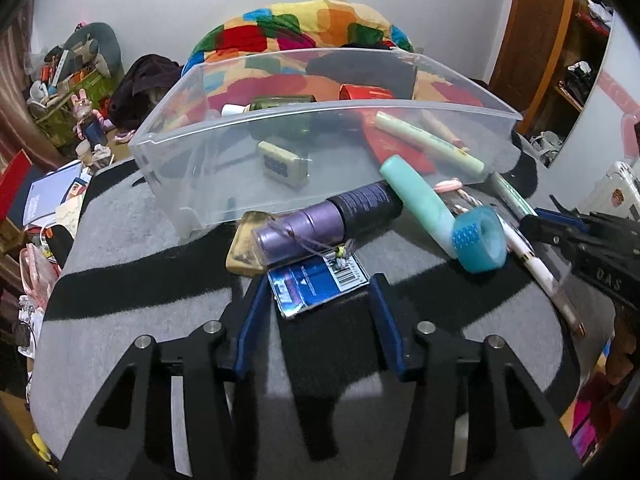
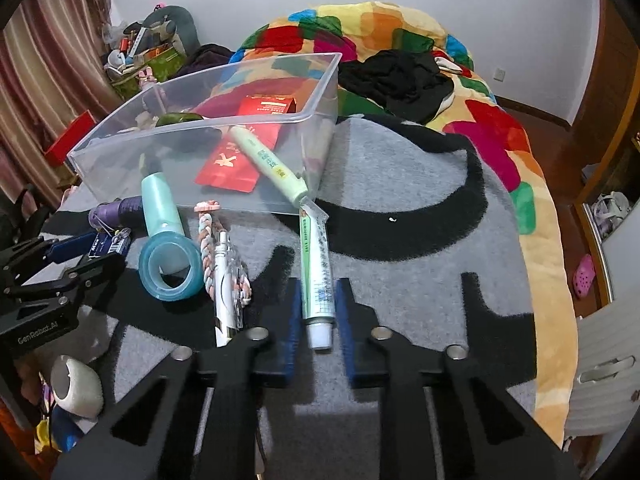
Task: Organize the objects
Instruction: 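Grasp the blue card box with the left tool while the right tool grasps the toothpaste tube, then carry the blue card box and toothpaste tube over the clear box and lower them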
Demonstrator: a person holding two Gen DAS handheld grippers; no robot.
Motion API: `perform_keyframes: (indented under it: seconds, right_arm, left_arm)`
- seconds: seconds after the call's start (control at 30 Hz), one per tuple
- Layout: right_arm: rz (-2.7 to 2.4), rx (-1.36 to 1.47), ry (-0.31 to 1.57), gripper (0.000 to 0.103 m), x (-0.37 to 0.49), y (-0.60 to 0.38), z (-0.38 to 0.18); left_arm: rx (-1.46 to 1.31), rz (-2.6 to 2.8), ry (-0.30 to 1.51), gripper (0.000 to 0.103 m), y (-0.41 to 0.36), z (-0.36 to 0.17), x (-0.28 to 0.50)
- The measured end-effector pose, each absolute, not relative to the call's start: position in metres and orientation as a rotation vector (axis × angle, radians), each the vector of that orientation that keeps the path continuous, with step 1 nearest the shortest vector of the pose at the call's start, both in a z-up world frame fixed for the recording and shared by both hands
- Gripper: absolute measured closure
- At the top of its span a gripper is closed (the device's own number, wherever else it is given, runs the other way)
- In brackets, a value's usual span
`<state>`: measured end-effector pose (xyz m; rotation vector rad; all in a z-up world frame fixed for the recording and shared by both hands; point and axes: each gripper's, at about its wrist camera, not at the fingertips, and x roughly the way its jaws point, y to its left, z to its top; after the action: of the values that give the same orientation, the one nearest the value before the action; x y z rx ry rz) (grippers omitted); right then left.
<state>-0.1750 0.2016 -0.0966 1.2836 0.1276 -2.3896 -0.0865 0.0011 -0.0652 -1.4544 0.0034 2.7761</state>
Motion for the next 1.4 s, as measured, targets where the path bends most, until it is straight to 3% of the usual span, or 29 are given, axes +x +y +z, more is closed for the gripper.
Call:
perform_keyframes:
  seconds: [0.63, 1.0, 1.4]
  right_arm:
    - [-2.438, 1.148, 0.070, 0.089, -0.143, 0.215, -0.060]
    - [-2.434, 0.998, 0.056, 0.089, -0.151, 0.190, -0.024]
    - [-2.384, 1.024, 0.021, 0.089, -0.197, 0.159, -0.022]
  left_arm:
    - [-1.299, 2.864, -0.090, 0.054, -0.027, -0.030, -0.043]
    - [-1.156, 2.912, -0.148, 0.054, -0.032, 0.002, -0.066]
    - [-1.139, 2.924, -0.186, 0.054, -0.040, 0.009, -0.110]
